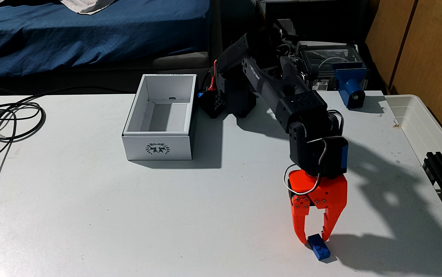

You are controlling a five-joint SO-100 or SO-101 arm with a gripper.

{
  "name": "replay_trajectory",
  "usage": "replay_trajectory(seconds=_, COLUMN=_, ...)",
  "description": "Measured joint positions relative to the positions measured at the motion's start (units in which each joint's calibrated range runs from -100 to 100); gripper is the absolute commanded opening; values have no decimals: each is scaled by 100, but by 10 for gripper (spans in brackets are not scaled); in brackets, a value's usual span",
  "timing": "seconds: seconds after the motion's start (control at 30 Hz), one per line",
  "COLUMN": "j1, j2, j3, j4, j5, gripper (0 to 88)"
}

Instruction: Grab the blue brick and place in box

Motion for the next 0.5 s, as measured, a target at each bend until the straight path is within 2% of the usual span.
replay_trajectory(seconds=0.2, j1=0, j2=8, j3=0, j4=0, j5=16, gripper=11)
replay_trajectory(seconds=0.5, j1=52, j2=8, j3=0, j4=0, j5=168, gripper=9)
